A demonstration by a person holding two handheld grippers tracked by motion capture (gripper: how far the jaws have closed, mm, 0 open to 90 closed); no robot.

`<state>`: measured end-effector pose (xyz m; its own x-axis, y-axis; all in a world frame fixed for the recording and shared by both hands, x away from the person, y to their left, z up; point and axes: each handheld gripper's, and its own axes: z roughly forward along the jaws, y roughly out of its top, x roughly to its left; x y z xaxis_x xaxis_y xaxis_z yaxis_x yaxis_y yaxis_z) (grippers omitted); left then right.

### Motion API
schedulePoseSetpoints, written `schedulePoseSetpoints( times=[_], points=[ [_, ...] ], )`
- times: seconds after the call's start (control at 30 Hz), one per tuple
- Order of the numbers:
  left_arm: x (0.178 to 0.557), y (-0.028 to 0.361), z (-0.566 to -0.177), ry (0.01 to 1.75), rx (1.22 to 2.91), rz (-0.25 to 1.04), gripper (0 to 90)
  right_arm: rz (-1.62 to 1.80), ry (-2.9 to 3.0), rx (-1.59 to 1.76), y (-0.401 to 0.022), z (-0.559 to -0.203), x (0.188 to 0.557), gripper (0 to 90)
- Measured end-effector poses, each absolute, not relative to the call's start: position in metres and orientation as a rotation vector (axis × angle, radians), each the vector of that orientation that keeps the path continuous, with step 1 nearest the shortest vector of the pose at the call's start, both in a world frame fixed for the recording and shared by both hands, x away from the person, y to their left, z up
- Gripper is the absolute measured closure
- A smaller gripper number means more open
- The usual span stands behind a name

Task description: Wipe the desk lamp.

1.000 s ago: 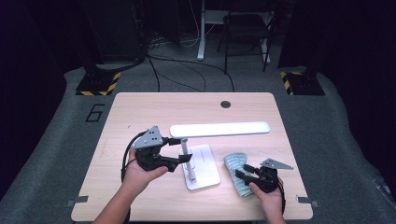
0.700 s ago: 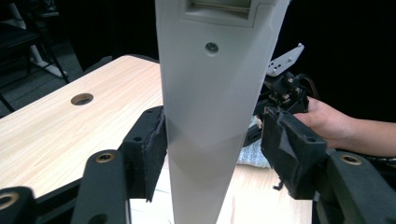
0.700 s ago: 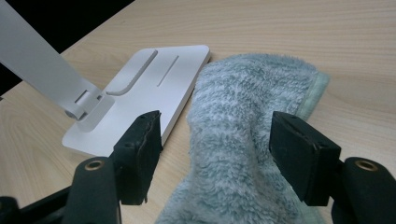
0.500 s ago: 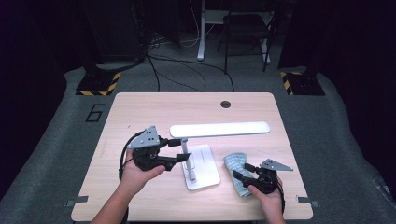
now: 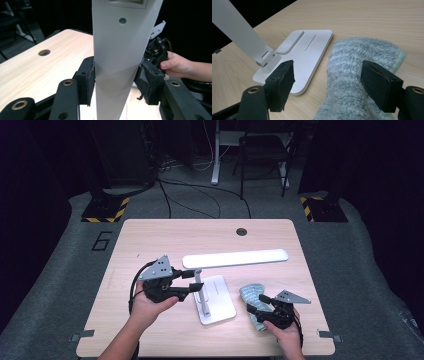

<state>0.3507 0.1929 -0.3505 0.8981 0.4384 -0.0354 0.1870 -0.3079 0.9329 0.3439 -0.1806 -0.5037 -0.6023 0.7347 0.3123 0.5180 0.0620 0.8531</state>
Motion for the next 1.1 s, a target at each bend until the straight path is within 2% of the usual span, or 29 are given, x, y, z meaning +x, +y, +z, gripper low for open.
schedulePoseSetpoints(
  times=[0.2, 0.33, 0.73, 0.87, 1.1],
  points=[
    [0.348, 0.196, -0.349, 0.472, 1.901, 0.295, 52.6, 1.586, 2.147, 1.268, -0.180, -0.505, 0.344, 39.8],
    [0.344, 0.199, -0.349, 0.487, 1.897, 0.311, 52.6, 1.594, 2.167, 1.249, -0.177, -0.504, 0.343, 43.7],
    [0.327, 0.216, -0.348, 0.615, 1.871, 0.394, 52.5, 1.587, 2.297, 1.109, -0.135, -0.497, 0.340, 43.7],
    [0.323, 0.218, -0.346, 0.578, 1.900, 0.365, 52.2, 1.600, 2.322, 1.065, -0.116, -0.493, 0.337, 42.8],
    [0.323, 0.221, -0.350, 0.478, 1.895, 0.222, 49.1, 1.616, 2.382, 0.963, -0.086, -0.486, 0.332, 42.5]
  ],
)
